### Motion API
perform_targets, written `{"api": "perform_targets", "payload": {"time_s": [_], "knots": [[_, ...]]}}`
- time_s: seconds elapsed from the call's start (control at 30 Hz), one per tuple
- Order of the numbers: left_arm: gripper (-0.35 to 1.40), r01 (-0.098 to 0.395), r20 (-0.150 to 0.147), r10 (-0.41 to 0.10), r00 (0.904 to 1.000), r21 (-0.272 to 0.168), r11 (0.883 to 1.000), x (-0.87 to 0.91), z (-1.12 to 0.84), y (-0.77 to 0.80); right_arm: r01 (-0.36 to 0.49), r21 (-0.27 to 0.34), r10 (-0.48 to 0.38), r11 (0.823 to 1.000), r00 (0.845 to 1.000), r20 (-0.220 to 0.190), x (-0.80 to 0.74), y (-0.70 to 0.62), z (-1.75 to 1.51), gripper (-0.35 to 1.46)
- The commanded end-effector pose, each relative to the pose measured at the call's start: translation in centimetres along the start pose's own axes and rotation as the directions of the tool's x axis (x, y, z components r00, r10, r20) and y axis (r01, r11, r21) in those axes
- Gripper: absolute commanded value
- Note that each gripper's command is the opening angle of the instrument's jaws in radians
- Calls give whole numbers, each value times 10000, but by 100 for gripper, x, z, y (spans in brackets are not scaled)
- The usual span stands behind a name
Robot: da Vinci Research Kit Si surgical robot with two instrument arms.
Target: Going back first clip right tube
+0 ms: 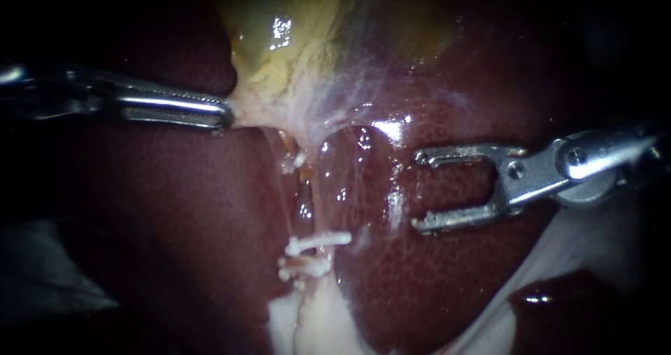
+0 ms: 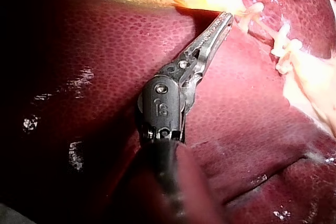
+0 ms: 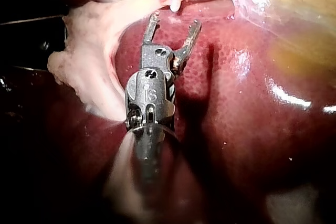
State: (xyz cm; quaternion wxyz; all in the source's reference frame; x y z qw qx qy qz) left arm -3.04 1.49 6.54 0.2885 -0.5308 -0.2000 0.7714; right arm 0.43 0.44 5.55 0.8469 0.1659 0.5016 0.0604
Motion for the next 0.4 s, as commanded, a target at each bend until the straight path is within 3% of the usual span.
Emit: {"api": "perform_targets", "payload": {"time_s": [0.03,0.4], "knots": [[-35,-8,42,8,10000,35,10000,-2,2,-2,4,6,-4,10000,10000,5,-1,0,0,50],[-35,-8,101,7,9999,50,10000,-3,2,-4,9,2,-9,10000,10000,7,-2,-1,0,50]]}}
